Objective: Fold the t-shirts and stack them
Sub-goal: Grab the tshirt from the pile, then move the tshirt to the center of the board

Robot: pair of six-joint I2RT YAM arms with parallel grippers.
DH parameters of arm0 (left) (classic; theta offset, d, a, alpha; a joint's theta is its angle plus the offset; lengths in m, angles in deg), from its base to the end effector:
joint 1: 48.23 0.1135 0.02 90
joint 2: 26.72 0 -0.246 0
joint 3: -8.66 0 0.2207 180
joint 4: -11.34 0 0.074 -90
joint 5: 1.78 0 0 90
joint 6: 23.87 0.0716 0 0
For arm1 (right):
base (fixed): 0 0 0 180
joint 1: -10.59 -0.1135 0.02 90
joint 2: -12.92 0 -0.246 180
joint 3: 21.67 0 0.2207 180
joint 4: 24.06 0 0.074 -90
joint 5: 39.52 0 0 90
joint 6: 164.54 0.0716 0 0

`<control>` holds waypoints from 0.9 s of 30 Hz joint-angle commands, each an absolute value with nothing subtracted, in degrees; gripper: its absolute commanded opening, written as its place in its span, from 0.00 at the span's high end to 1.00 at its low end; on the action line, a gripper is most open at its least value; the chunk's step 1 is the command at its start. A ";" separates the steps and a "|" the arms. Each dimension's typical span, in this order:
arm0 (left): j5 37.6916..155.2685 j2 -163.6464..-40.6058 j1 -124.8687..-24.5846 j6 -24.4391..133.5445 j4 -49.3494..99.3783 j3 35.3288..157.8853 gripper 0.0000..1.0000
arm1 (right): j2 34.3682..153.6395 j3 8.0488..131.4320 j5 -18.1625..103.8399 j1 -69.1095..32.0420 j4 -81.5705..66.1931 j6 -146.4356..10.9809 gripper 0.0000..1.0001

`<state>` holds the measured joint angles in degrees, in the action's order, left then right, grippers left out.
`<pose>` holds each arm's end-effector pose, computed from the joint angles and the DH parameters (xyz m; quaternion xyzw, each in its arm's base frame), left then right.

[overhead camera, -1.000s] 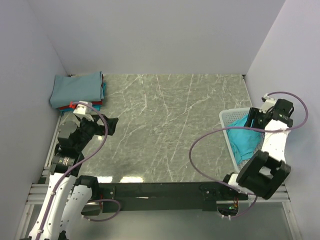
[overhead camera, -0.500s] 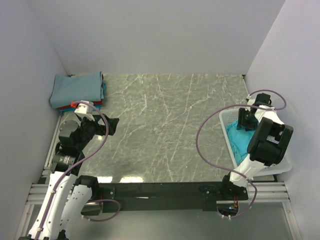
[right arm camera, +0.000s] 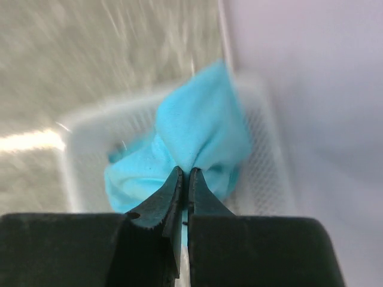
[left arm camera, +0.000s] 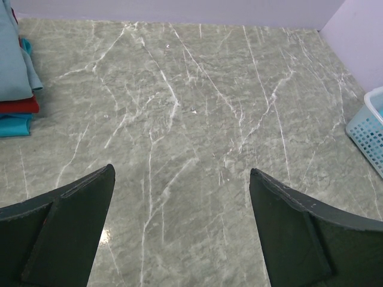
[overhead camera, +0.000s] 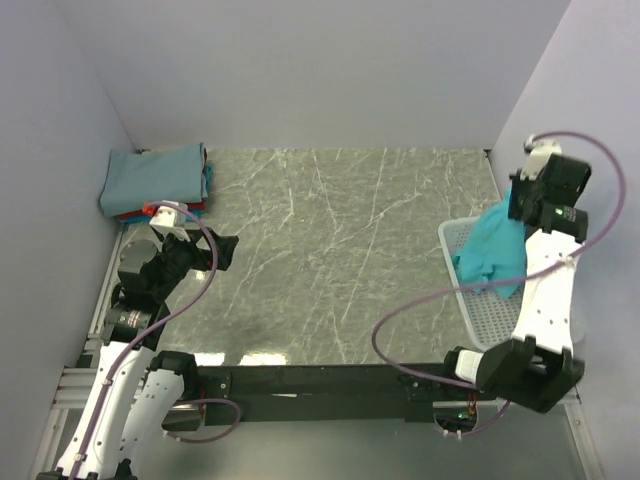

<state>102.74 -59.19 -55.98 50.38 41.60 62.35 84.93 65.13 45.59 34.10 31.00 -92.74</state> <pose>0.1558 -0.0393 0.3029 0.0292 0.7584 -0.2252 0.6109 0.2485 -0.1014 0.3099 0.0241 0.9063 -0.1134 0.4064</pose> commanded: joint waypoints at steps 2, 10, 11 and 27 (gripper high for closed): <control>102.81 -58.89 -56.23 51.37 40.39 62.76 0.01 | 78.14 79.95 36.97 27.48 38.89 -91.51 1.00; 101.14 -59.06 -56.23 51.81 40.74 62.67 0.01 | 78.66 103.34 11.48 19.03 40.93 -85.36 1.00; 100.96 -59.06 -56.23 51.81 40.74 62.58 0.00 | 78.67 104.31 8.32 19.03 39.11 -84.57 1.00; 98.41 -61.79 -56.23 52.60 41.01 62.67 0.00 | 82.43 73.87 13.28 -10.65 20.64 -86.83 0.92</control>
